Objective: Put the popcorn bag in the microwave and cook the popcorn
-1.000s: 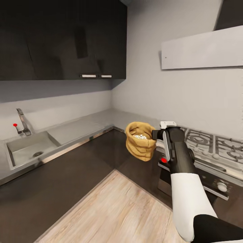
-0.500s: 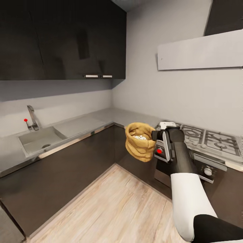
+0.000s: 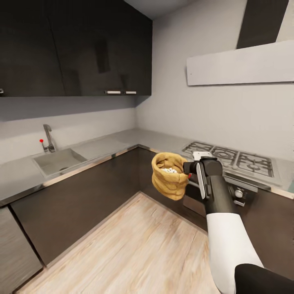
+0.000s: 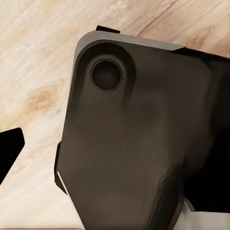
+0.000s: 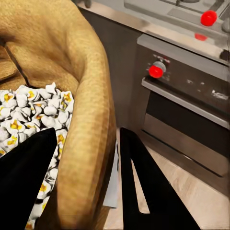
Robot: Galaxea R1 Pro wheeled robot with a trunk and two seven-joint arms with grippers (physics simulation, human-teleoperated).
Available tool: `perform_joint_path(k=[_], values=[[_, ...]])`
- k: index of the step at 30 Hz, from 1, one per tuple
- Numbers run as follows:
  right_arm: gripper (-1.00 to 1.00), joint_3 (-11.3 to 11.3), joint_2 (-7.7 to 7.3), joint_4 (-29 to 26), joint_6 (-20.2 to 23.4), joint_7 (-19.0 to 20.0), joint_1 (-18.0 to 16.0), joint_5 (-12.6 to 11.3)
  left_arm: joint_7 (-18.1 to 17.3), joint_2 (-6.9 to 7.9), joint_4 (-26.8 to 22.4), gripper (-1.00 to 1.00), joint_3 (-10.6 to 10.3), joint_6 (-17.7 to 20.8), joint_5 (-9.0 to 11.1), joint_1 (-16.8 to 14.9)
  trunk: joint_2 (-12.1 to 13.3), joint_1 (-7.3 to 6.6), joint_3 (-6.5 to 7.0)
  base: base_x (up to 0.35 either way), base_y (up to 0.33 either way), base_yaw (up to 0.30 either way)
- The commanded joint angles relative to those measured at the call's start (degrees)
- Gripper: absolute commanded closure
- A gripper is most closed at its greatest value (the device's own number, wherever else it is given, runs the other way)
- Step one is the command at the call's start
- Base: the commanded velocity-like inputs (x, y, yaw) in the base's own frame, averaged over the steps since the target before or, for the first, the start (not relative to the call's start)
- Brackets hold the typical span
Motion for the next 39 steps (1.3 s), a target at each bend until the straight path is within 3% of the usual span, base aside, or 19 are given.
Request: perform_joint_path(k=[1,30,39], values=[[1.00,-0.21,0.07,-0.05,0.20,0.31,-0.05,0.38,0.01,-0.01,-0.02,-1.00,0.12,-0.11,0.26,-0.01,-0.05,-0.03,-0.06,-0.346,0.000,0.000],[1.00,-0.38,0.10,0.07,0.20,0.38,-0.05,0.42,0.35,-0.01,-0.02,-1.00,0.14,-0.07,0.32,-0.01,-0.05,-0.03,-0.06,-0.345,0.000,0.000],[1.00,-0.38,0.07,-0.02,0.20,0.21,-0.05,0.72,0.36,0.08,-0.02,-1.00,0.11,-0.05,0.32,-0.01,-0.05,-0.03,-0.06,-0.061,0.000,-0.103]])
